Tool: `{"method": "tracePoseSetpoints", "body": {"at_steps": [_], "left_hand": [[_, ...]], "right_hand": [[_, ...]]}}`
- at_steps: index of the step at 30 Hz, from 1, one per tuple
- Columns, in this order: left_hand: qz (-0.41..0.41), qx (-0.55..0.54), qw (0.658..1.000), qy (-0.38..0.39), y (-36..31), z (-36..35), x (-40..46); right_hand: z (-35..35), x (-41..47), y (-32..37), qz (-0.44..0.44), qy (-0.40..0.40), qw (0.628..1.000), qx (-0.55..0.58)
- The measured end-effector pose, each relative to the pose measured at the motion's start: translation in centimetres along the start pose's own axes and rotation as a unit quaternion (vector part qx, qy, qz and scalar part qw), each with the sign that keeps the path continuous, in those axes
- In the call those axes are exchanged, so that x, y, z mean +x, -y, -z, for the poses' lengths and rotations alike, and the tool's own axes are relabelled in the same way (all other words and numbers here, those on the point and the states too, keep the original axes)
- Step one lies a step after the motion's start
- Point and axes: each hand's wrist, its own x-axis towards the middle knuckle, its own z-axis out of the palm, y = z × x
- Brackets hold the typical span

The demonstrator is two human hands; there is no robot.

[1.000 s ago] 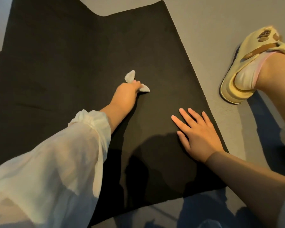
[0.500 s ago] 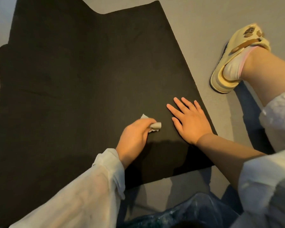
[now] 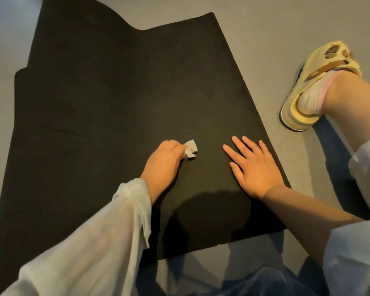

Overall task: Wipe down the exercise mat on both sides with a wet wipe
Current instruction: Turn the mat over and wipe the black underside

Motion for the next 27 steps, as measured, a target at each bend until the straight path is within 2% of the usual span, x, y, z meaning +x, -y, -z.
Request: {"method": "tracePoseSetpoints", "body": {"at_steps": [2,5,7,11,13,17,21,27], "left_hand": [[0.044,-0.012,0.999,-0.021,1.0,1.1,3.1],[0.159,-0.1,0.978,-0.097,2.1,2.7,7.6],[0.182,-0.102,0.971,-0.118,2.5,3.4,10.1],[0.191,-0.049,0.972,-0.125,3.3,3.8,13.4],[0.2,-0.025,0.975,-0.093,3.8,2.7,14.1],[0.208,-0.048,0.976,-0.047,4.3,0.7,14.4],[0.177,-0.013,0.981,-0.076,5.1,0.8,14.5],[0.125,-0.057,0.989,-0.046,3.7,1.1,11.8]], "right_hand": [[0.0,0.0,0.0,0.001,-0.001,1.0,0.004],[0.0,-0.2,0.0,0.0,-0.002,1.0,0.011],[0.2,-0.2,0.1,-0.003,-0.004,1.0,0.007],[0.5,-0.1,0.1,0.0,-0.013,1.0,0.019],[0.5,0.0,0.2,0.002,-0.017,1.0,0.027],[0.6,0.0,0.3,0.0,-0.017,0.999,0.037],[0.6,-0.1,0.1,0.006,-0.013,0.999,0.044],[0.5,-0.2,0.1,0.004,-0.028,0.999,0.039]]}}
